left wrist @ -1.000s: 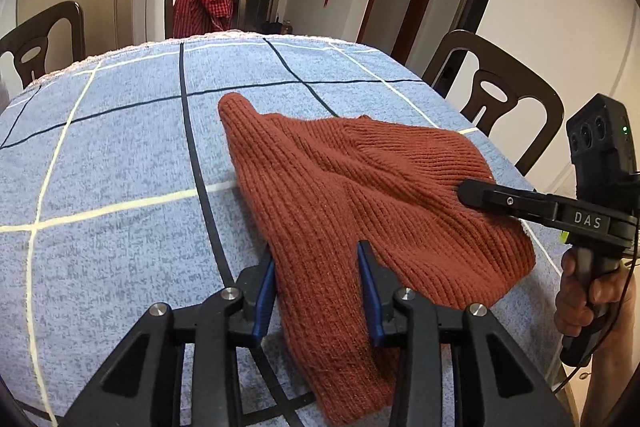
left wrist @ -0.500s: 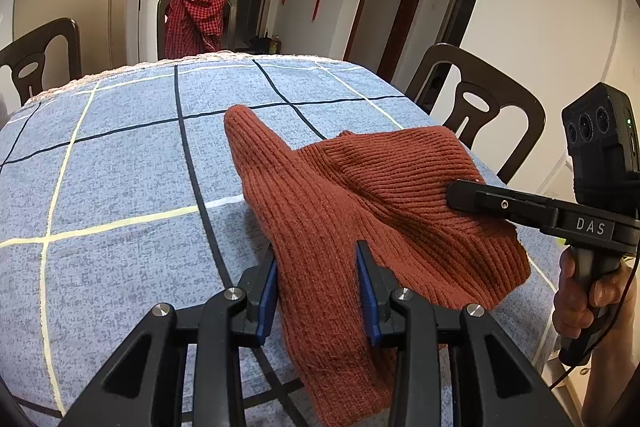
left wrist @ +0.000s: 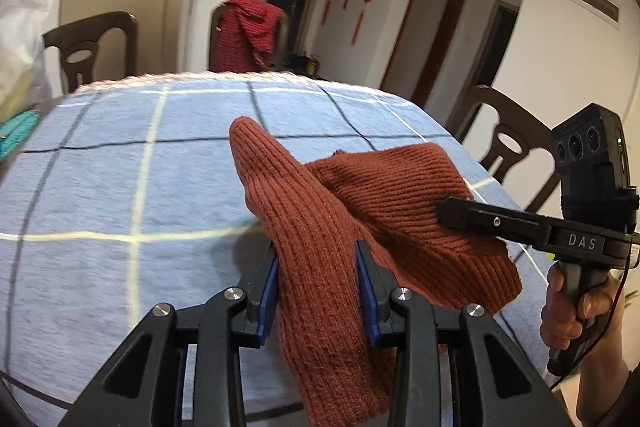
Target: Fold small clothes
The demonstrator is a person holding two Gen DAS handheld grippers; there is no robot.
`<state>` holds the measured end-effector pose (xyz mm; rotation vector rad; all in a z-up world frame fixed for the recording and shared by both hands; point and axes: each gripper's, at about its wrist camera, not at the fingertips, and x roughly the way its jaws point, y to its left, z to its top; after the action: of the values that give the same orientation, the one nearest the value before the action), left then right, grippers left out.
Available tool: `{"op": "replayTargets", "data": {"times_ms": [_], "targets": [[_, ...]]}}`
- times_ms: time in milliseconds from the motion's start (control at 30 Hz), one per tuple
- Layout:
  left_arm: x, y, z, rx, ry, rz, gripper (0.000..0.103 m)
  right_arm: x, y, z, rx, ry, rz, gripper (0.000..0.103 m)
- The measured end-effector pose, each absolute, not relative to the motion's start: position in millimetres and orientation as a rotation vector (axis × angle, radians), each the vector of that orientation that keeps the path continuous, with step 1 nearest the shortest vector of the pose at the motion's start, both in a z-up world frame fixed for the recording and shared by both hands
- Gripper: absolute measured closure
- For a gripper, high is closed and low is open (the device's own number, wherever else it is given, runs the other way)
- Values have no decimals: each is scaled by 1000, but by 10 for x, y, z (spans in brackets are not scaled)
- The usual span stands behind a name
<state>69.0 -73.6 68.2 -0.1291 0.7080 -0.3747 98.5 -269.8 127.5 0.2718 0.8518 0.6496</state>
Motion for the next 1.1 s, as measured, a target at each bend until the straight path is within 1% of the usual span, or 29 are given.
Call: {"op": "replayTargets", "data": {"times_ms": [167, 333, 400, 433, 567, 800, 900, 1000, 1033, 1100], "targets": [[841, -355, 662, -158, 707, -320, 66, 1172, -2386, 1162, 292, 864, 714, 85], [970, -137, 368, -183, 784, -257, 66, 1359, -2349, 824, 320, 956, 701, 85], [937, -102, 264, -194, 805, -249, 64, 1365, -2417, 729, 323, 984, 669, 84], [909, -62, 239, -199, 808, -247, 62, 1360, -2466, 696, 331, 998, 656, 83], [795, 28, 209, -253, 802, -244, 61, 1291, -2608, 753, 326, 991, 615, 82], [800, -28, 529, -241, 703, -234, 62, 1338, -2498, 1030, 241, 893, 579, 82], [933, -107, 525, -225, 698, -255, 62, 1461, -2287, 966, 164, 904, 589, 82], [1119, -166, 306, -224, 780, -244, 62, 1568, -2154, 755, 67, 966, 541, 82], [1130, -162, 261, -216, 790, -232, 64, 1570, -2155, 724, 71, 972, 541, 82], [1031, -175, 312, -207, 771, -235, 64, 1525, -2197, 767, 91, 964, 542, 82]]}}
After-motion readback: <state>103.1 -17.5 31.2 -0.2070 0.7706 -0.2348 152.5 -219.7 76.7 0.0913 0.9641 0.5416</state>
